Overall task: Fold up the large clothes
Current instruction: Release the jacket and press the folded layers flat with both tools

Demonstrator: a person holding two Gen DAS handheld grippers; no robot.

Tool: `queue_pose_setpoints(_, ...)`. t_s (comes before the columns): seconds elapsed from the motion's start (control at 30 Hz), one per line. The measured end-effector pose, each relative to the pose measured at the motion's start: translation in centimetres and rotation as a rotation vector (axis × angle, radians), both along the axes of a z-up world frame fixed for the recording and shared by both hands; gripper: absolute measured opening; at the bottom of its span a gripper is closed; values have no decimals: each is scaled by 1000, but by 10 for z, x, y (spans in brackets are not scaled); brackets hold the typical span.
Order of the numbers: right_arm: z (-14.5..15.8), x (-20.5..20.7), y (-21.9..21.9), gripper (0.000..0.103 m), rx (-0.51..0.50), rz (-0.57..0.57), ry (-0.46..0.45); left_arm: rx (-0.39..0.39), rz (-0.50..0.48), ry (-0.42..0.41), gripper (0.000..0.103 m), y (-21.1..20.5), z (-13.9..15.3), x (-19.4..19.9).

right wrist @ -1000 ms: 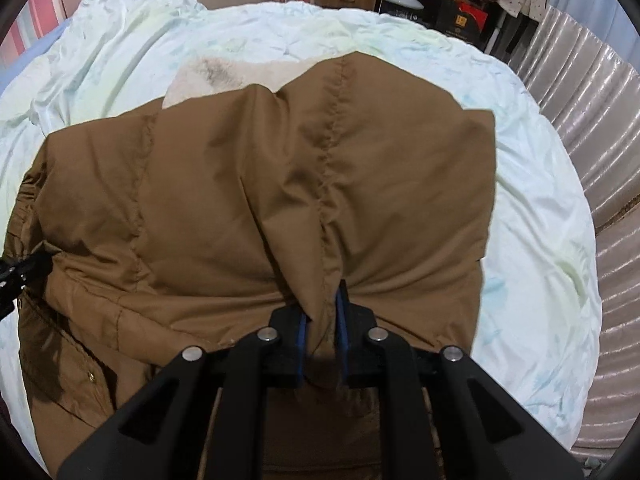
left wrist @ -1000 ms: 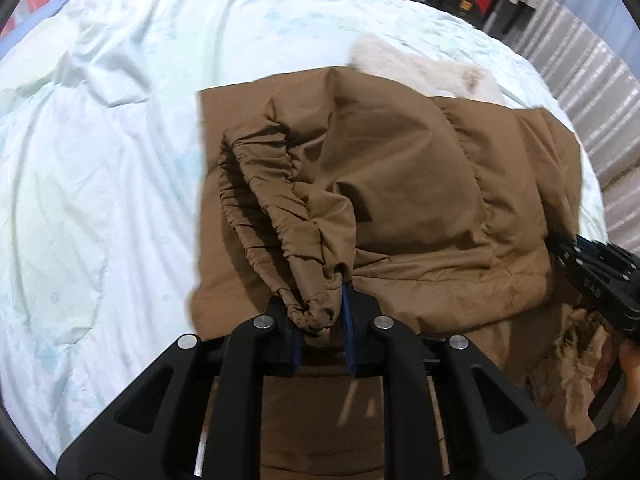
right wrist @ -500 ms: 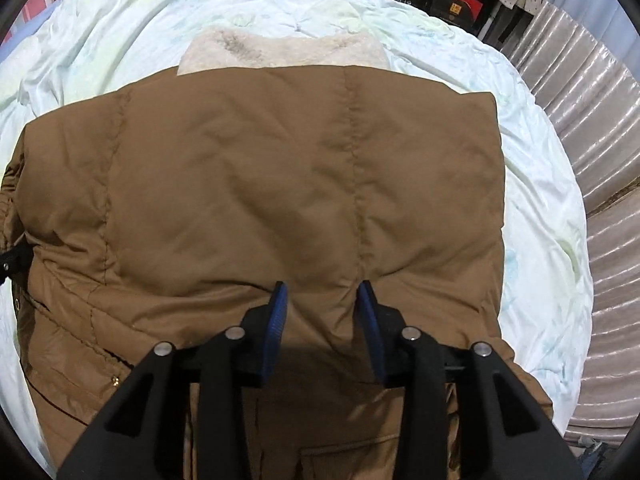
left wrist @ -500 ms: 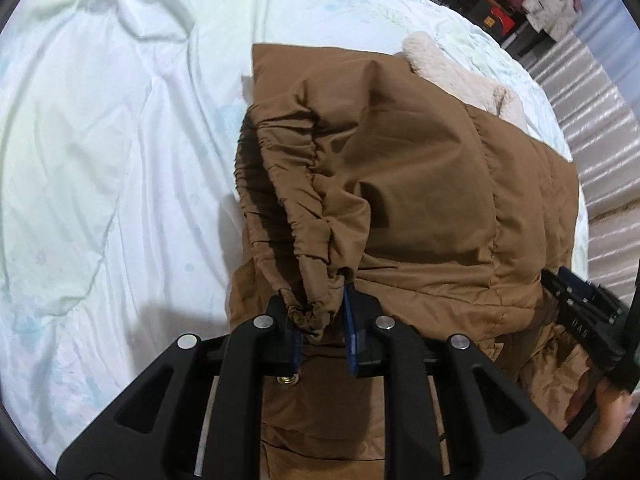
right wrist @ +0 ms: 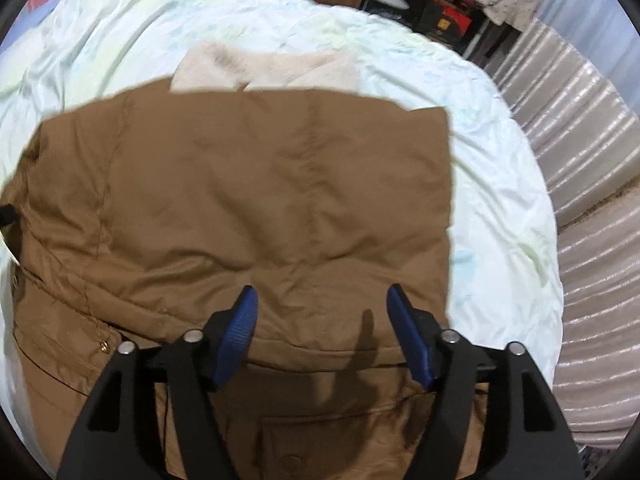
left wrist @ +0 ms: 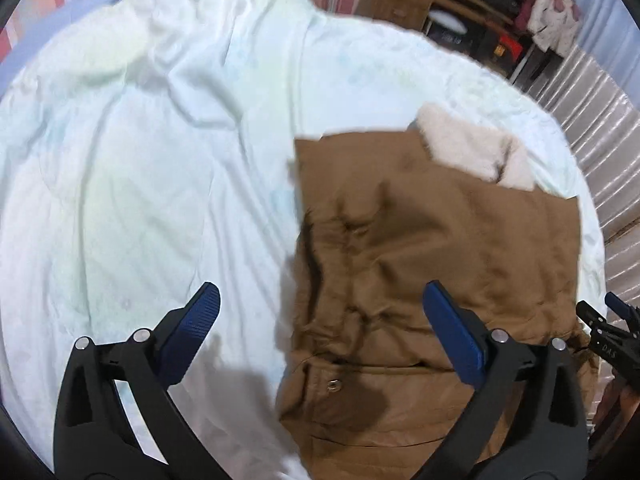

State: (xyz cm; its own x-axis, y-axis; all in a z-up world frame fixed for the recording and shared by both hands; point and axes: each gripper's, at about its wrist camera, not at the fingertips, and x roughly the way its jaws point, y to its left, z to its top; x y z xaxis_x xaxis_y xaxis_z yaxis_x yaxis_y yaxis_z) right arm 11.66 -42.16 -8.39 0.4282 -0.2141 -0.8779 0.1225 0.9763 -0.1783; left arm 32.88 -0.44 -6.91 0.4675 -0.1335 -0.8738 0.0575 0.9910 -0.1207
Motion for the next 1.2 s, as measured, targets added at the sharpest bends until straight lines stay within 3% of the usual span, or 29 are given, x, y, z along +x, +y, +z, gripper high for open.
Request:
queue_pose_setpoints(0.07,11,2,-11,92,17,-17,-29,-26,-40,4,100,-19,7,4)
queue_pose_setpoints(0.23,21,20,-32,100,39,-69,-56,-104,-111,26,100,-83,3,26)
queue_pose_setpoints(0.3,18,32,-39,100,58,-94,-51,-39,-188,31,100,-113,-10,32)
queue_pose_setpoints(0.37,15,43,-42,101,81,-97,-50,82,-187,31,100,-130,-27,37)
queue_pose_setpoints(0.53,2,84,-51,101,147,-88,-68,107,-208,164,100,-135,-87,59)
queue_pose_setpoints(0.6,-7,100,-54,101,167,-110,-59,102,-224,179,100,-136,-99,63)
queue_pose_setpoints(0.7,-35,127,-53,101,213,-108,18,122,-257,191,100,-141,-110,69)
queue_pose_setpoints(0.87,-71,151,-43,102,149,-106,116,94,-246,255,100,-141,-123,81)
queue_pose_setpoints(1.2,-99,173,-42,102,138,-145,214,110,-254,240,100,-152,-136,82)
